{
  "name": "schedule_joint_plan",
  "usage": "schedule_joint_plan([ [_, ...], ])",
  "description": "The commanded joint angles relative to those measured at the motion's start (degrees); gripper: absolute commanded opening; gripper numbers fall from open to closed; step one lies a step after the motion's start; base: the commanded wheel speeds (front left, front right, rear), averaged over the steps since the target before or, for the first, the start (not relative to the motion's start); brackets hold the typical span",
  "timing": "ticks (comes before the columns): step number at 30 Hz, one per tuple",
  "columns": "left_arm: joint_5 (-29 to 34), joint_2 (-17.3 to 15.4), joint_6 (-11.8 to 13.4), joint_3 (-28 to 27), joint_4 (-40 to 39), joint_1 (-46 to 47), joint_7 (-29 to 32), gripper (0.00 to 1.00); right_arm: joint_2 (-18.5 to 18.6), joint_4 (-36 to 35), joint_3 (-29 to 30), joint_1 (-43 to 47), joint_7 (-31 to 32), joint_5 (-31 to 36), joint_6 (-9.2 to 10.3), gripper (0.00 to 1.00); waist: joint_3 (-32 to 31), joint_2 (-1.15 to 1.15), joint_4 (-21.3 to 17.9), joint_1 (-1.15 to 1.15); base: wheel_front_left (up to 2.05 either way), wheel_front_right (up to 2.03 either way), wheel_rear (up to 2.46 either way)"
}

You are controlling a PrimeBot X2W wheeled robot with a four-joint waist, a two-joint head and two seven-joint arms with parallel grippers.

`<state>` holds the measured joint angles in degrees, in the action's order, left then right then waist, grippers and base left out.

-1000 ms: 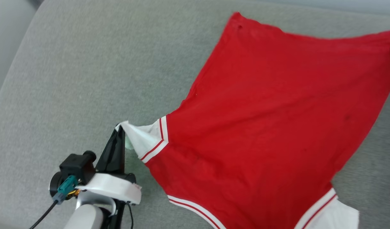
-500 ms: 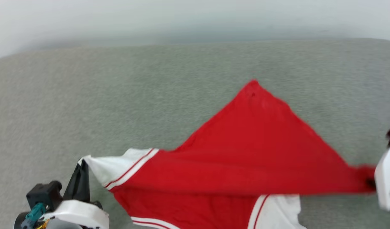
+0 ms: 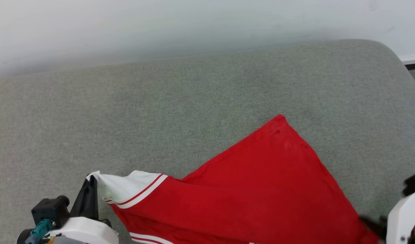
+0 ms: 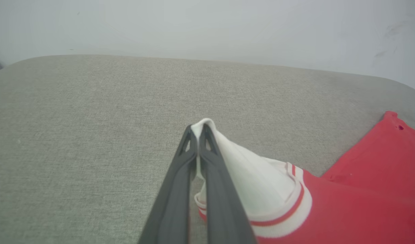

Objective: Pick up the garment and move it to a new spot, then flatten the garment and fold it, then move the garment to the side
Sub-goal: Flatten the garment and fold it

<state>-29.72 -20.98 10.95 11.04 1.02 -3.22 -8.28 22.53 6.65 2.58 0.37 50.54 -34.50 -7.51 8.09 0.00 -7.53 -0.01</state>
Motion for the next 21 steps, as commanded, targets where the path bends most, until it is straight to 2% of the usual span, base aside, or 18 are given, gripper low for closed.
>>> schedule_joint_plan([
  [1, 0.3, -0.1, 0.1, 0.1, -0.4, 0.7, 0.0, 0.0, -0.2, -0.1, 0.6, -1.3, -1.3, 0.4, 0.04, 1.0, 0.4, 0.0, 0.3, 0.01, 0.0, 0.0, 0.0],
  [9, 0.7, 0.3, -0.5, 1.3, -2.6, 4.2, 0.1, 0.0, -1.9, 2.3, 5.3, -11.3, -23.8, 5.8, 0.04, 1.0, 4.1, 0.0, 2.9, 0.01, 0.0, 0.0, 0.0],
  [13, 1.4, 0.8, -1.2, 2.5, -3.9, 6.9, -0.1, 0.0, -3.1, 3.5, 5.2, -16.1, -30.4, 6.8, 0.04, 1.0, 7.3, 0.0, 4.7, 0.01, 0.0, 0.0, 0.0],
  [15, 1.8, 1.0, -1.2, 3.0, -4.4, 8.1, -0.3, 0.0, -3.4, 4.1, 4.6, -18.8, -31.4, 6.7, 0.04, 1.0, 8.9, 0.0, 5.5, 0.01, 0.0, 0.0, 0.0],
  [17, 2.0, 1.2, -1.3, 3.4, -4.9, 9.3, -0.5, 0.0, -3.7, 5.0, 3.5, -21.4, -29.7, 5.7, 0.03, 1.0, 10.7, 0.0, 6.3, 0.01, 0.0, 0.0, 0.0],
  [21, 2.4, 1.9, -1.8, 4.4, -5.2, 11.1, -1.1, 0.0, -2.7, 6.8, -0.3, -26.5, -20.9, 4.2, 0.03, 1.0, 13.3, 0.0, 7.8, 0.01, 0.0, 0.0, 0.0],
])
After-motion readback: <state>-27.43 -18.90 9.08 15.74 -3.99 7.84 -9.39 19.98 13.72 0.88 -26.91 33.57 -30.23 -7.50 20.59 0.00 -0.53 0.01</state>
